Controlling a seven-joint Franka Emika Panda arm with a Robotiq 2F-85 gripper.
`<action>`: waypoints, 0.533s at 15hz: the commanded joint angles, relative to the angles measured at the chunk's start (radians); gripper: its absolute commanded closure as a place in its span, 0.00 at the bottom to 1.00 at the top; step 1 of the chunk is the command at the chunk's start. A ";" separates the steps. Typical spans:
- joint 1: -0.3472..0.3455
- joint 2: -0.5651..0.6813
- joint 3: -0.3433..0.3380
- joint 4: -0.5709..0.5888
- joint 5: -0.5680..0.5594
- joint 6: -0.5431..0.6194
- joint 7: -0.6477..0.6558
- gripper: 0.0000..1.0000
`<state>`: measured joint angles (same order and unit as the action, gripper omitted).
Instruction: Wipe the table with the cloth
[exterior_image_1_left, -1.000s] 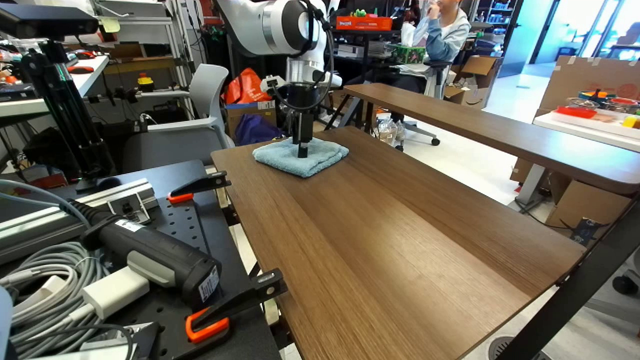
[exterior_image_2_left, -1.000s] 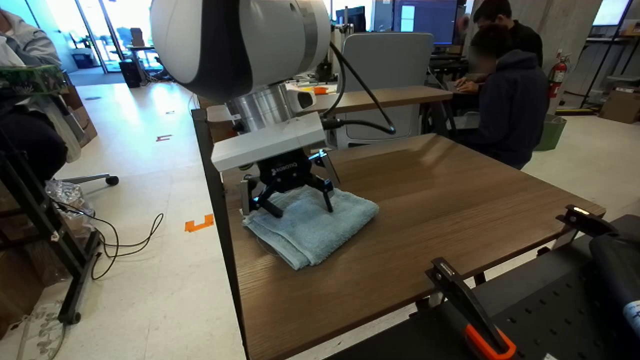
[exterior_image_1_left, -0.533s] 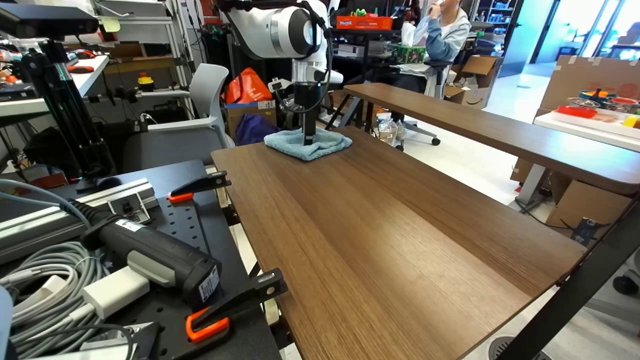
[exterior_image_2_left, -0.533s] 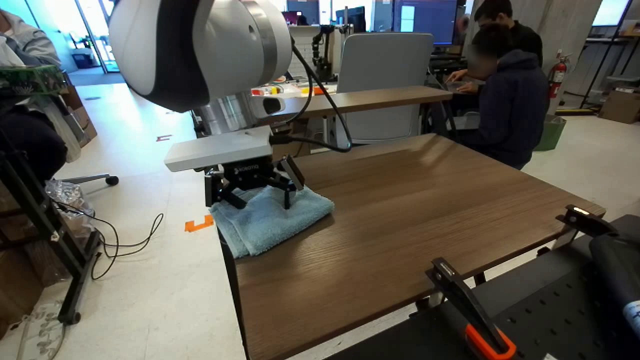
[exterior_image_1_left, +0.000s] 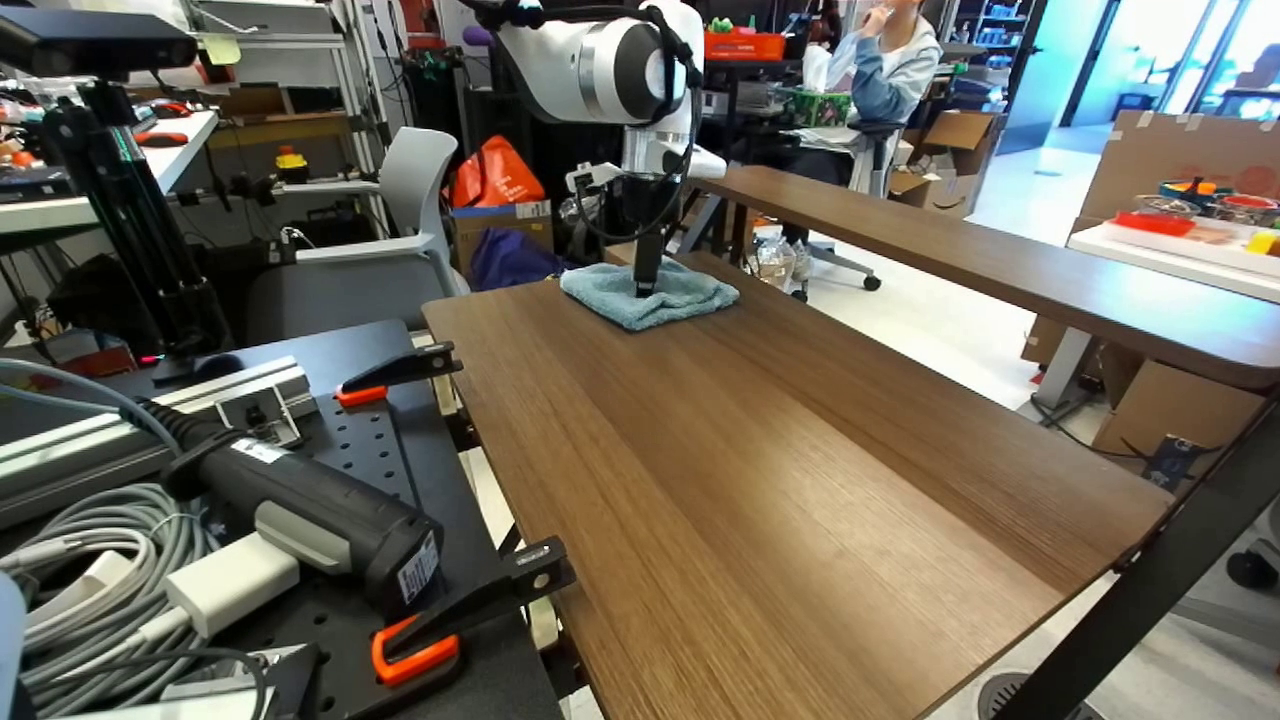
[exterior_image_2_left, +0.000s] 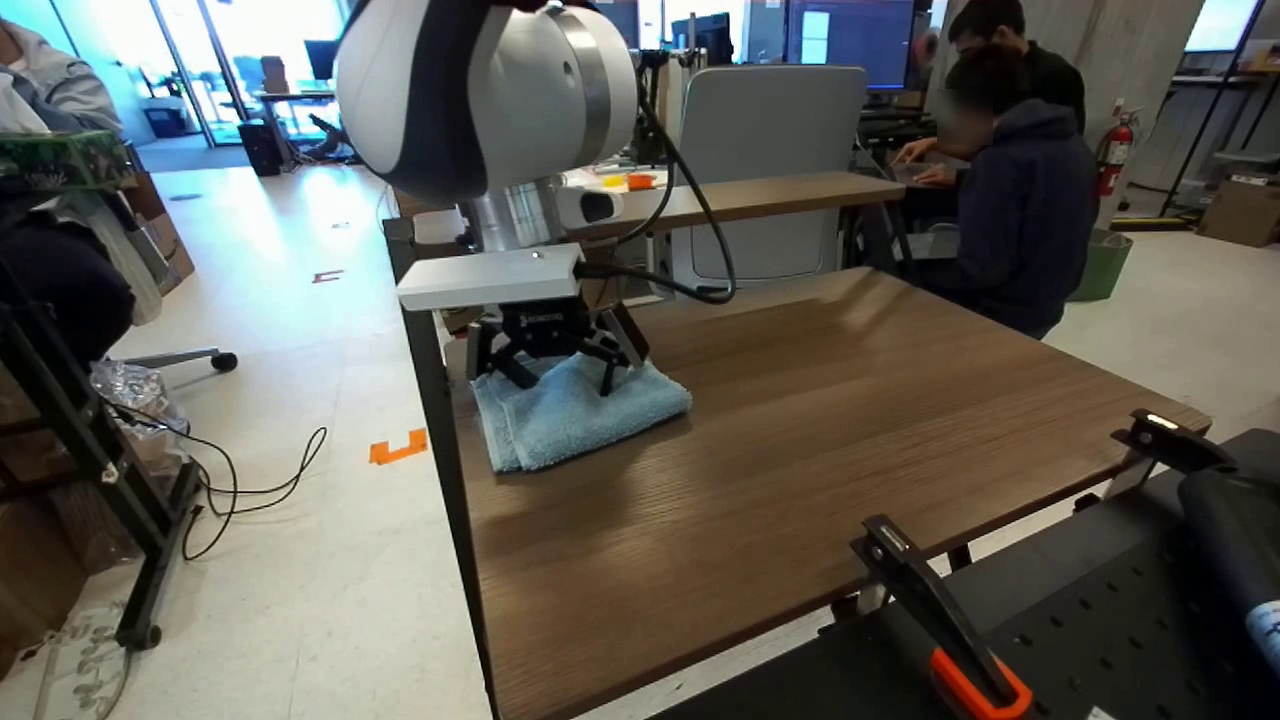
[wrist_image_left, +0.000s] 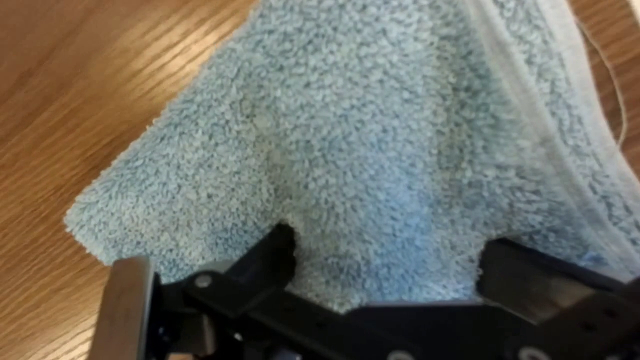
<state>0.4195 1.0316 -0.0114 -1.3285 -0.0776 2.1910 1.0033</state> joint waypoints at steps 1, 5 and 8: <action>0.019 -0.050 -0.055 -0.129 -0.058 0.016 0.014 0.00; 0.019 -0.157 -0.071 -0.322 -0.112 0.050 0.003 0.00; 0.007 -0.133 -0.059 -0.247 -0.100 0.012 0.008 0.00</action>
<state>0.4335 0.8948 -0.0804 -1.5826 -0.1696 2.2071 1.0060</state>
